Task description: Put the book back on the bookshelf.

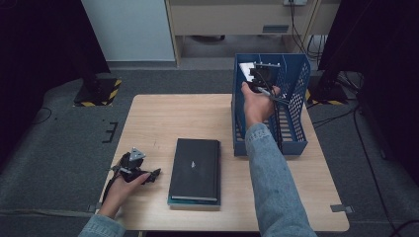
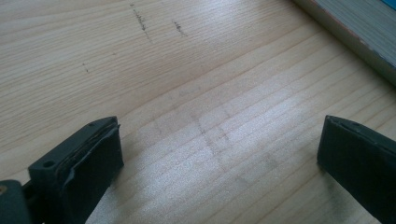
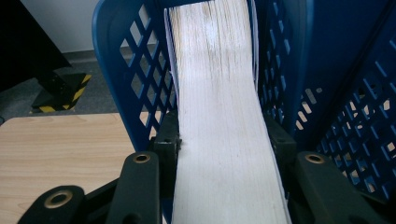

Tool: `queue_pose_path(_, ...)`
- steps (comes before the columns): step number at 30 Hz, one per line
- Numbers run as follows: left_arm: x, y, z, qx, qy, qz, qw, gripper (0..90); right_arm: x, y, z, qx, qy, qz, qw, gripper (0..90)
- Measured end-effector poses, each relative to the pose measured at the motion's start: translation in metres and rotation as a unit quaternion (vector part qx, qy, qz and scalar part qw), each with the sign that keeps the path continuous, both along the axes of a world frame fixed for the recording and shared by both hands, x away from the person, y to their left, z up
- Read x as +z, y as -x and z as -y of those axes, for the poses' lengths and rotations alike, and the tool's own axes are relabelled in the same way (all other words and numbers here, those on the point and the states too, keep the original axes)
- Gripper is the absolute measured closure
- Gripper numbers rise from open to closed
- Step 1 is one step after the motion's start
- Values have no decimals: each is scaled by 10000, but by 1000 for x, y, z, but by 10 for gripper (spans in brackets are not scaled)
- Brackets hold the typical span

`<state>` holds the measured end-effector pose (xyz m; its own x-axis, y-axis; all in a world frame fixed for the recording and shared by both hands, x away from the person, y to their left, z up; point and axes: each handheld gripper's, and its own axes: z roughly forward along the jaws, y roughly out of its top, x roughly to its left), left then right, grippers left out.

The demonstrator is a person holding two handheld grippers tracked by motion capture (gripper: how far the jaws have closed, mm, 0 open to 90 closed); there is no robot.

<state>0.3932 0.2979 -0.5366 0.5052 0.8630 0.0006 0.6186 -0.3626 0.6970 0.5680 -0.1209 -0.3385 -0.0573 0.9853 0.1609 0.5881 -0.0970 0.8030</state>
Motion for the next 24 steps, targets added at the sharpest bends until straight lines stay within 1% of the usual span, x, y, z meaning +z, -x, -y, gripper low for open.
queue_pose_path(5, 0, 0, 0, -1, -1, -1, 10000, 0, 0, 2, -6, 59, 81, 27, 9999, 579)
queue_pose_path(9, 0, 0, 0, -2, 1, 1, 10000, 0, -1, 2, -7, 64, 35, 40, 10000, 560)
queue_pose_path(11, 0, 0, 0, -4, 1, 0, 10000, 0, -1, 3, -6, 101, -36, 66, 9999, 535)
queue_pose_path(12, 0, 0, 0, -5, 2, -1, 10000, 0, -1, 3, -5, 149, -56, 60, 9999, 514)
queue_pose_path(15, 0, 0, 0, -6, 0, -2, 10000, 0, -2, 6, -4, 351, -54, -102, 9993, 428)
queue_pose_path(16, 0, 0, 0, -7, 1, 0, 10000, 0, -3, 7, -4, 415, -68, -146, 9990, 414)
queue_pose_path(20, 0, 0, 0, -6, 1, -1, 10000, 0, -1, 17, -1, 567, 18, -111, 9983, 402)
queue_pose_path(23, 0, 0, 0, 0, 8, 10, 10000, 0, 0, 26, 2, 671, 2, -80, 9977, 374)
queue_pose_path(24, 0, 0, 0, 1, 3, 7, 10000, 0, 0, 29, 2, 721, -12, -100, 9973, 367)
